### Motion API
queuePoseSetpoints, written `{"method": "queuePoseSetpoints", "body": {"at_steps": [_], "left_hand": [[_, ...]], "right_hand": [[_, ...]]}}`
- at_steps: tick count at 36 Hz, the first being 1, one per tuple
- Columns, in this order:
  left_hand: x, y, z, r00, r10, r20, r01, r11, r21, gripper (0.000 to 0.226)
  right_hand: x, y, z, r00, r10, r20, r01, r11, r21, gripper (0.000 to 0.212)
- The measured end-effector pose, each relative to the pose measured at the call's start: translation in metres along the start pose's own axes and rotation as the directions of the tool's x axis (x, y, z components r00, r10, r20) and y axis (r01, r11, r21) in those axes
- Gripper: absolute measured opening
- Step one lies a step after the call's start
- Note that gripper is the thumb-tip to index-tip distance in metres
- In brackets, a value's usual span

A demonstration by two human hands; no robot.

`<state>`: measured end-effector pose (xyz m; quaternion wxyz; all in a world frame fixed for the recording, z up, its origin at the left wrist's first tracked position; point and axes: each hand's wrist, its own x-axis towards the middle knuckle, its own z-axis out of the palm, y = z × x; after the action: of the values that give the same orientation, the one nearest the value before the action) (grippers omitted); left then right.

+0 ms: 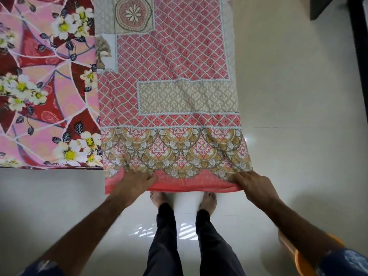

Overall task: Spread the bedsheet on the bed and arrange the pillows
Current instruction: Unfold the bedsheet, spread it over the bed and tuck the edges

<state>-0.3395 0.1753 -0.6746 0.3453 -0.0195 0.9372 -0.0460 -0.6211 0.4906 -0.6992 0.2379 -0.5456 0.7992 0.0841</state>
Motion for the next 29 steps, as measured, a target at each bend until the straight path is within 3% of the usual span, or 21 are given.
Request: {"method": "queuePoseSetpoints", "body": {"at_steps": [2,5,8,11,13,15,17,19,21,25,29], "left_hand": [[0.007,0.006,0.006,0.999,-0.02,0.047,0.021,1.0,-0.019,0.077],[0.012,0.011,0.019,0.987,0.016,0.158,0.002,0.994,-0.11,0.077],[0.009,0.013,0.028,0.975,-0.006,0.222,0.055,0.975,-0.215,0.057],[0.007,0.005,0.027,0.976,-0.158,0.147,0.2,0.918,-0.341,0.034],[0.003,-0.007,0.027,0.928,-0.37,0.041,0.338,0.793,-0.506,0.029],[-0.002,-0.02,0.033,0.798,-0.602,-0.015,0.443,0.604,-0.663,0.027],[-0.007,-0.035,0.042,0.643,-0.763,0.067,0.51,0.361,-0.781,0.035],[-0.007,-0.053,0.058,0.503,-0.833,0.231,0.518,0.077,-0.852,0.045],[-0.006,-0.071,0.083,0.424,-0.836,0.347,0.47,-0.124,-0.874,0.054],[-0.003,-0.087,0.105,0.373,-0.825,0.424,0.375,-0.285,-0.882,0.056],[-0.001,-0.088,0.103,0.478,-0.76,0.441,0.231,-0.375,-0.898,0.033]], "right_hand": [[0.005,0.002,0.009,0.999,0.014,0.034,-0.014,1.0,-0.024,0.045],[0.019,-0.005,0.006,0.977,0.042,0.209,-0.033,0.998,-0.044,0.043],[0.036,-0.023,0.0,0.932,0.035,0.362,0.014,0.991,-0.13,0.055],[0.051,-0.045,-0.006,0.906,0.023,0.422,0.023,0.994,-0.103,0.054],[0.063,-0.058,-0.007,0.936,-0.007,0.351,0.034,0.997,-0.068,0.047],[0.076,-0.074,-0.012,0.974,-0.066,0.218,0.081,0.995,-0.058,0.042],[0.091,-0.087,-0.01,0.981,-0.168,0.098,0.175,0.982,-0.072,0.045],[0.109,-0.102,-0.009,0.972,-0.233,0.04,0.235,0.971,-0.038,0.042],[0.125,-0.117,-0.016,0.964,-0.267,0.009,0.267,0.963,-0.024,0.037],[0.151,-0.143,-0.022,0.938,-0.347,-0.015,0.347,0.936,0.052,0.033],[0.173,-0.163,-0.025,0.934,-0.358,-0.009,0.356,0.927,0.115,0.026]]}}
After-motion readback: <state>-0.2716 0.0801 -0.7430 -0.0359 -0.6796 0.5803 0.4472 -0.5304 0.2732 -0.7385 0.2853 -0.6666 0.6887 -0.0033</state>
